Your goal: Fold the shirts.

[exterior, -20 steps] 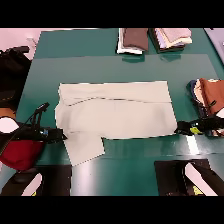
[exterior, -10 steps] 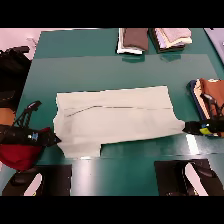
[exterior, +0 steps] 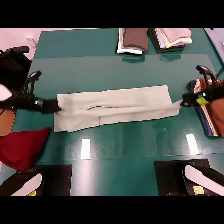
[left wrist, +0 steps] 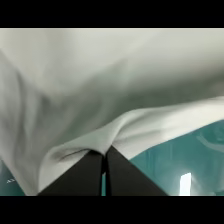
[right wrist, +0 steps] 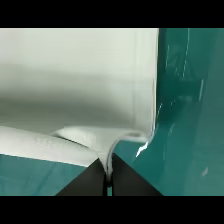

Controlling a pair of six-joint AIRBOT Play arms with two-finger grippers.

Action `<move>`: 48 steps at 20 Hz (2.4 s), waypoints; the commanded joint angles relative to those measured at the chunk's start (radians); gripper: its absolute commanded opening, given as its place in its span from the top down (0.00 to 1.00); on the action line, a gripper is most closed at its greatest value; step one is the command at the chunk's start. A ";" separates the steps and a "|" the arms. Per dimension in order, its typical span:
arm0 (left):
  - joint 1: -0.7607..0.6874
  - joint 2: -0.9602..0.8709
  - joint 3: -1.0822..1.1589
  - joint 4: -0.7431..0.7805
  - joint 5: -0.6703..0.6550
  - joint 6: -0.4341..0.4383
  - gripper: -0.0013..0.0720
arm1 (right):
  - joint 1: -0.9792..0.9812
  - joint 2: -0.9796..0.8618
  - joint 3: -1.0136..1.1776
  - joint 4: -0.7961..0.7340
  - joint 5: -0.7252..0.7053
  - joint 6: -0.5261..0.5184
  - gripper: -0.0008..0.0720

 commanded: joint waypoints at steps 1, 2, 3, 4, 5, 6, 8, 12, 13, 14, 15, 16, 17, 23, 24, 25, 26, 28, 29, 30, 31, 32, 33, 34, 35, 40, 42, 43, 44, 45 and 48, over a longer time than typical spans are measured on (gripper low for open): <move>0.001 -0.208 0.143 0.014 0.105 0.015 0.95 | 0.056 -0.202 0.173 0.018 -0.033 0.058 0.96; 0.001 -0.248 0.168 0.013 0.118 0.018 0.95 | 0.063 -0.253 0.214 0.021 -0.030 0.058 0.96; 0.001 -0.282 0.188 0.013 0.139 0.028 0.95 | 0.074 -0.299 0.253 0.022 -0.027 0.058 0.96; 0.001 -0.304 0.199 0.011 0.159 0.033 0.95 | 0.082 -0.338 0.286 0.026 -0.025 0.058 0.96; 0.001 -0.319 0.205 0.009 0.180 0.032 0.95 | 0.084 -0.373 0.320 0.047 -0.023 0.058 0.96; 0.001 -0.323 0.210 0.004 0.193 0.032 0.95 | 0.084 -0.401 0.348 0.074 -0.024 0.057 0.96; 0.001 -0.323 0.229 0.003 0.196 0.032 0.91 | 0.080 -0.446 0.403 0.121 -0.034 0.034 0.94; 0.001 -0.323 0.303 0.000 0.142 0.001 0.25 | 0.030 -0.485 0.473 0.184 0.024 -0.055 0.31; 0.001 -0.323 0.318 -0.009 0.119 0.001 0.25 | 0.008 -0.485 0.470 0.185 0.054 -0.076 0.31; 0.001 -0.323 0.322 -0.035 0.109 0.001 0.25 | -0.015 -0.482 0.455 0.187 0.069 -0.094 0.31; 0.000 -0.323 0.322 -0.066 0.101 0.002 0.39 | -0.049 -0.481 0.425 0.191 0.080 -0.106 0.31; 0.000 -0.323 0.322 -0.093 0.090 0.006 0.77 | -0.084 -0.481 0.386 0.208 0.081 -0.109 0.31; -0.003 -0.323 0.322 -0.117 0.086 0.006 0.94 | -0.122 -0.483 0.339 0.231 0.070 -0.114 0.31; -0.172 -0.329 0.312 -0.129 0.229 -0.050 0.95 | -0.224 -0.564 0.163 0.439 0.018 -0.206 0.33; -0.208 -0.338 0.312 -0.134 0.259 -0.061 0.95 | -0.207 -0.579 0.161 0.445 0.011 -0.207 0.33; -0.249 -0.351 0.312 -0.134 0.278 -0.078 0.95 | -0.187 -0.591 0.161 0.457 0.004 -0.215 0.38; -0.285 -0.367 0.312 -0.133 0.287 -0.087 0.95 | -0.163 -0.597 0.161 0.472 -0.010 -0.225 0.41; -0.355 -0.412 0.312 -0.134 0.308 -0.105 0.95 | -0.114 -0.597 0.171 0.482 -0.043 -0.261 0.76; -0.385 -0.438 0.312 -0.134 0.344 -0.125 0.95 | -0.100 -0.597 0.192 0.481 -0.041 -0.266 0.89; -0.410 -0.462 0.316 -0.141 0.384 -0.150 0.95 | -0.090 -0.591 0.227 0.481 -0.021 -0.266 0.96; -0.433 -0.488 0.328 -0.160 0.417 -0.153 0.95 | -0.091 -0.577 0.267 0.482 0.001 -0.266 0.96; -0.451 -0.517 0.352 -0.167 0.425 -0.153 0.95 | -0.090 -0.555 0.313 0.484 0.025 -0.266 0.96; -0.467 -0.553 0.389 -0.166 0.420 -0.153 0.95 | -0.088 -0.524 0.362 0.496 0.047 -0.264 0.96; -0.480 -0.590 0.427 -0.166 0.413 -0.153 0.95 | -0.084 -0.489 0.402 0.519 0.056 -0.254 0.96; -0.491 -0.630 0.464 -0.166 0.410 -0.153 0.95 | -0.076 -0.452 0.444 0.548 0.058 -0.238 0.96; -0.540 -0.798 0.606 -0.207 0.375 -0.152 0.95 | 0.048 -0.338 0.634 0.594 0.076 -0.166 0.96; -0.562 -0.837 0.642 -0.211 0.371 -0.152 0.95 | 0.118 -0.328 0.694 0.593 0.075 -0.150 0.96; -0.569 -0.848 0.655 -0.211 0.371 -0.152 0.95 | 0.150 -0.328 0.719 0.593 0.074 -0.137 0.96; -0.574 -0.855 0.661 -0.211 0.378 -0.152 0.95 | 0.186 -0.328 0.739 0.592 0.072 -0.130 0.96; -0.574 -0.859 0.664 -0.216 0.377 -0.153 0.95 | 0.216 -0.328 0.753 0.592 0.072 -0.126 0.96; -0.573 -0.859 0.664 -0.208 0.379 -0.153 0.95 | 0.298 -0.328 0.769 0.593 0.069 -0.122 0.96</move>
